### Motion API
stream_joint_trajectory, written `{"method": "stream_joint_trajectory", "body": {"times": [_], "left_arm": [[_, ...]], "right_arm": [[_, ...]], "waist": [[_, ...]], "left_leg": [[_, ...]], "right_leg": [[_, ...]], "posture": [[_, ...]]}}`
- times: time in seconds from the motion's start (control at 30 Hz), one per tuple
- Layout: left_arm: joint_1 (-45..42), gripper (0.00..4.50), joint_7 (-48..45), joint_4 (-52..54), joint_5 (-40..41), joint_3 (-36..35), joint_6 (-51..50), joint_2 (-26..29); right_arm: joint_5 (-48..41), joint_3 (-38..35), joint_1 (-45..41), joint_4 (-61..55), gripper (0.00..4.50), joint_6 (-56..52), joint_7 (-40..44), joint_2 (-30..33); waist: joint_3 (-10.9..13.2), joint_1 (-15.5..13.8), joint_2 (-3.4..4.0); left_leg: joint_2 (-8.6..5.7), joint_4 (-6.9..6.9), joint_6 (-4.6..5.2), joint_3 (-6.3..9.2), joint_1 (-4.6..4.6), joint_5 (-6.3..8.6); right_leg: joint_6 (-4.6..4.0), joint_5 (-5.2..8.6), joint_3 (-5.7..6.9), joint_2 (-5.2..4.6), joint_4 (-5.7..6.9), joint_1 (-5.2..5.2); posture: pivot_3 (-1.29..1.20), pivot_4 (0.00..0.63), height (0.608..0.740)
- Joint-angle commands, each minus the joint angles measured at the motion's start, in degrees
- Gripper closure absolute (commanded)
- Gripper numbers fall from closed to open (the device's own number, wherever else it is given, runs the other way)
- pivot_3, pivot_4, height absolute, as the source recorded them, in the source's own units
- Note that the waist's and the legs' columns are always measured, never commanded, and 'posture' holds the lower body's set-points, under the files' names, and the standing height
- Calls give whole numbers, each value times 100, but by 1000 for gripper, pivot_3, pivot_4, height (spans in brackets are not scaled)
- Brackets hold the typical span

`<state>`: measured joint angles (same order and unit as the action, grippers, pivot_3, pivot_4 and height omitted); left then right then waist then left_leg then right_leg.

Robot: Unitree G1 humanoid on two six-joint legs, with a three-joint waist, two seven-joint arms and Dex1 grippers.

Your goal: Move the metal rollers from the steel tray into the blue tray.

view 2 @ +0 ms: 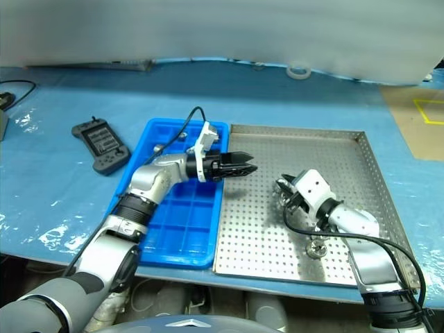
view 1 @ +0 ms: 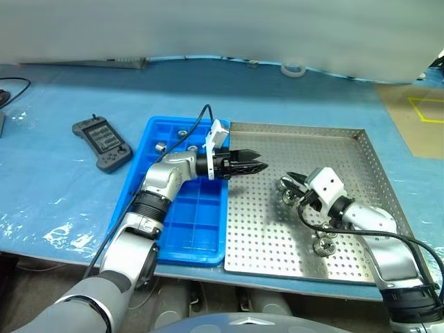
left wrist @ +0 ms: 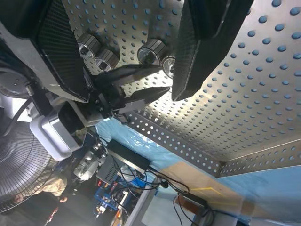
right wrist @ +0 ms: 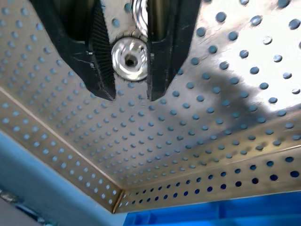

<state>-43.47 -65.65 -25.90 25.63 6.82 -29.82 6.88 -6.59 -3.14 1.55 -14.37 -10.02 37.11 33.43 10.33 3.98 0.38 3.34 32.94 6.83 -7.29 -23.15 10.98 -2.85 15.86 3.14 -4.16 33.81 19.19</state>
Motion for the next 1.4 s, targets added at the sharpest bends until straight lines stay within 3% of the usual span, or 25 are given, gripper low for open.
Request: {"method": "stream_joint_trajectory", "body": {"times": [0.03, 0.2, 0.8, 0.93, 1.23, 1.4], "left_arm": [[4, 1548, 11, 231, 62, -92, -8, 51], [22, 1548, 32, 278, 89, -124, -56, 110], [73, 1548, 165, 267, 12, -97, 9, 97], [64, 1548, 196, 223, -18, -92, 50, 87], [58, 1548, 186, 200, -30, -85, 53, 100], [48, 1548, 176, 189, -39, -85, 72, 111]], "right_arm": [[-367, -340, 182, -380, 2155, -25, 190, 129], [-109, -207, 418, -462, 488, -289, 125, 316], [-148, -123, 511, 316, 488, -495, 86, 240], [-440, -313, 702, -566, 1373, -979, 146, 373], [-521, -220, 710, -1817, 4473, -2158, -237, 371], [-406, -79, 631, -1573, 4473, -2118, -308, 337]], "waist": [[0, -1, 0], [0, -2, 0], [0, -8, 1], [-1, -9, 1], [0, -8, 3], [0, -13, 3]], "left_leg": [[0, 2, 1, 0, 1, 1], [0, 2, 1, 0, 2, 1], [0, 1, 2, 0, 2, 2], [0, 0, 3, 0, 1, 3], [2, -5, -2, 0, 5, 2], [0, -7, 0, 0, 0, 3]], "right_leg": [[0, 0, 0, 0, 0, -2], [0, 0, 0, 0, 0, -3], [0, 0, 0, 0, -4, -4], [0, 0, 0, 0, -5, -4], [0, 0, 0, 0, -7, -4], [0, 0, 0, 0, -13, -2]], "posture": [[-345, 150, 740], [-343, 150, 740], [-344, 150, 740], [-346, 150, 740], [-347, 150, 740], [-346, 150, 740]]}}
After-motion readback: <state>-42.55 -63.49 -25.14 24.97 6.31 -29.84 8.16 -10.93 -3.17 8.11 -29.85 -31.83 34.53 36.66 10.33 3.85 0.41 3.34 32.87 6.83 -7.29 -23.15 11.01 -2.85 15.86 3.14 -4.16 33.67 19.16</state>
